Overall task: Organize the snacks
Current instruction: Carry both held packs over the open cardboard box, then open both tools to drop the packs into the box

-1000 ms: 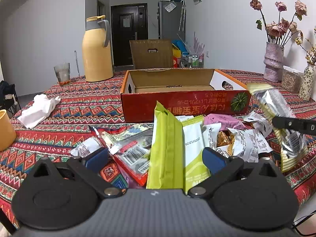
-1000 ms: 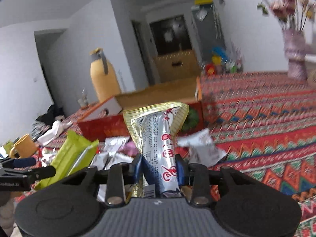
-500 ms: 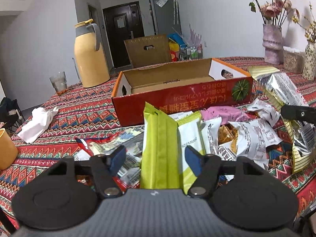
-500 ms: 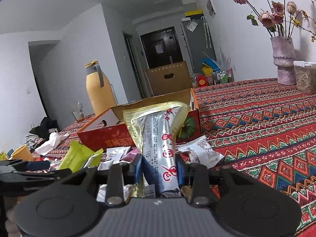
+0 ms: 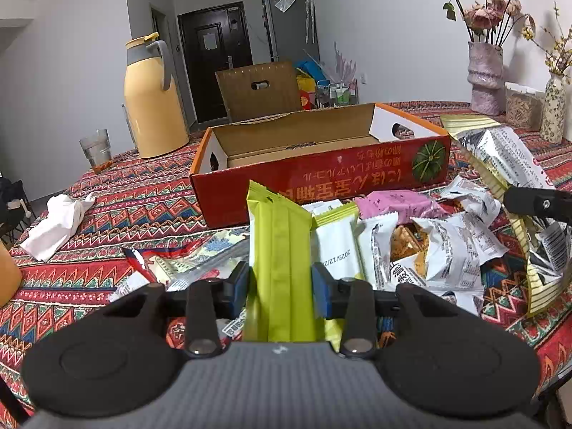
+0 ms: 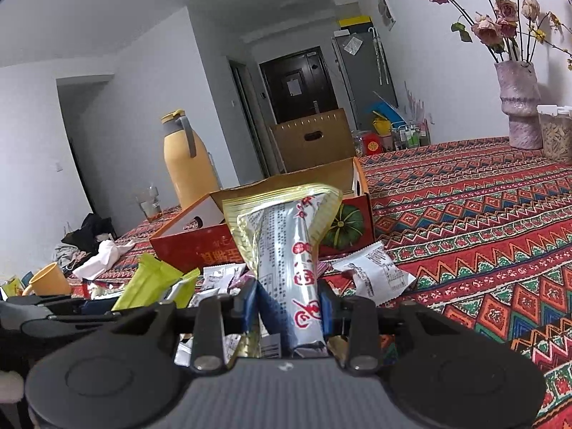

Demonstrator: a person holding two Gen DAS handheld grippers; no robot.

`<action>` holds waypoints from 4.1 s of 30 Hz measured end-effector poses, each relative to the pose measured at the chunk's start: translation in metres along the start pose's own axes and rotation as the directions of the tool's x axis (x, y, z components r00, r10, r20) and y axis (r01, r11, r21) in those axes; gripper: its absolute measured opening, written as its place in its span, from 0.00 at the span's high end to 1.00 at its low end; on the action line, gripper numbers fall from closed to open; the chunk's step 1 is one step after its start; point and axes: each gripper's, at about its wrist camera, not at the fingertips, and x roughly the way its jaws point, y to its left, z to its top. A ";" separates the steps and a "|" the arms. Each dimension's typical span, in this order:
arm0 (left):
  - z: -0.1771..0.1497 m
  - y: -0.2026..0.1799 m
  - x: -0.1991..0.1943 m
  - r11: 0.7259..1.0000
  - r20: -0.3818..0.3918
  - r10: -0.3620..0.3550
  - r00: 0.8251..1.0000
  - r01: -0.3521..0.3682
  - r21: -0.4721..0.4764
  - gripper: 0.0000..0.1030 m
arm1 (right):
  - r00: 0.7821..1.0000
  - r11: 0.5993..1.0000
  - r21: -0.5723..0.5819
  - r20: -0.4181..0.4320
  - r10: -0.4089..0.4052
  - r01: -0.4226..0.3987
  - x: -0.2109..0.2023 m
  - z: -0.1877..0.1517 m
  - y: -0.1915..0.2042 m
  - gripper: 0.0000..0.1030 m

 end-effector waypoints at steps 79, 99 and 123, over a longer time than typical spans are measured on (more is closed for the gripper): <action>0.145 0.060 0.153 0.945 0.090 0.047 0.995 -0.016 -0.326 0.00 | 0.991 0.992 -0.015 -0.039 -0.126 0.125 0.216 0.123 0.000 0.00; 0.168 0.060 0.081 0.949 0.188 0.103 0.977 -0.040 -0.311 0.00 | 0.985 0.984 -0.081 0.080 -0.155 0.162 0.162 0.147 0.024 0.00; 0.100 0.075 -0.023 0.951 0.205 0.102 0.974 -0.035 -0.307 0.00 | 0.986 0.982 -0.105 0.071 -0.151 0.158 0.064 0.094 0.061 0.00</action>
